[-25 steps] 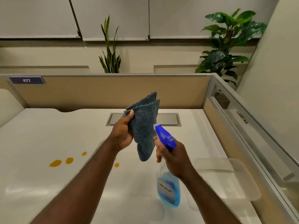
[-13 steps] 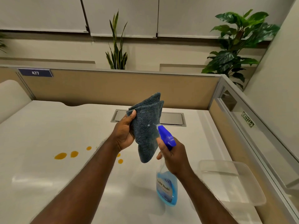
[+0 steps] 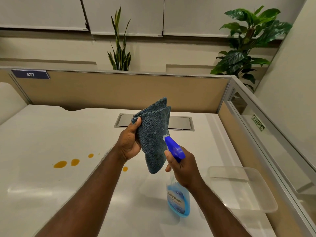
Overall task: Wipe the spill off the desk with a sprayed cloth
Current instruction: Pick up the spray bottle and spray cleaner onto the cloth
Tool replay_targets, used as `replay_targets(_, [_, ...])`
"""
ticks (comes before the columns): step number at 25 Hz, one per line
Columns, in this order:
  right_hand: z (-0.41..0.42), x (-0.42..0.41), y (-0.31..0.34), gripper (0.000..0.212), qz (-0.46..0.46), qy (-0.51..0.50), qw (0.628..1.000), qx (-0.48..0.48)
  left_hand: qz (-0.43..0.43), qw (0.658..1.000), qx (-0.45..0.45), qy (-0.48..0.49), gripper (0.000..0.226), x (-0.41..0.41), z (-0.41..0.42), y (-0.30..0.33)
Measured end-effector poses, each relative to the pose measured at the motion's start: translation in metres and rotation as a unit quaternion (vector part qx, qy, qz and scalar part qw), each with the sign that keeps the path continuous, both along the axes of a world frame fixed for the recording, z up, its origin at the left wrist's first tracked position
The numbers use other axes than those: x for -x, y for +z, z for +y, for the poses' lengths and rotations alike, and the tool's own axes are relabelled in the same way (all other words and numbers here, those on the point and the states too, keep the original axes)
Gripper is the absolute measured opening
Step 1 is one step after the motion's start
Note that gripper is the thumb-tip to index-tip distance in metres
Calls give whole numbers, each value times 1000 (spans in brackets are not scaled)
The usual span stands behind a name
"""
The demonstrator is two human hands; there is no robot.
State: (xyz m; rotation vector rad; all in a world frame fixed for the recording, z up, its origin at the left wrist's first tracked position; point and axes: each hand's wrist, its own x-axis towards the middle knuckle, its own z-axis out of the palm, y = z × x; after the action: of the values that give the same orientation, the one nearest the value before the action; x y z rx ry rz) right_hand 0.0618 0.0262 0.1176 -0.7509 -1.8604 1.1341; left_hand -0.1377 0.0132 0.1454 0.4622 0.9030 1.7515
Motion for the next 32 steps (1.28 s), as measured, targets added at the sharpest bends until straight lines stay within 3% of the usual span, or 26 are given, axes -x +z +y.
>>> replay_targets(3, [-3, 0, -7, 8, -3, 7, 1000, 9, -2, 1000, -1, 8, 26, 2, 2, 0])
replay_targets(11, [1, -1, -13, 11, -3, -19, 1000, 16, -13, 1000, -2, 10, 26, 4, 3, 1])
replay_targets(18, [4, -3, -16, 5, 59, -101, 993, -2, -6, 1000, -5, 15, 31, 9, -4, 0])
replay_targets(27, [8, 4, -39, 30, 59, -217, 974, -28, -72, 997, 21, 7, 44, 23, -23, -25])
replay_targets(32, [7, 7, -40, 28, 55, -238, 969, -24, -90, 996, 18, -9, 38, 29, -27, -38])
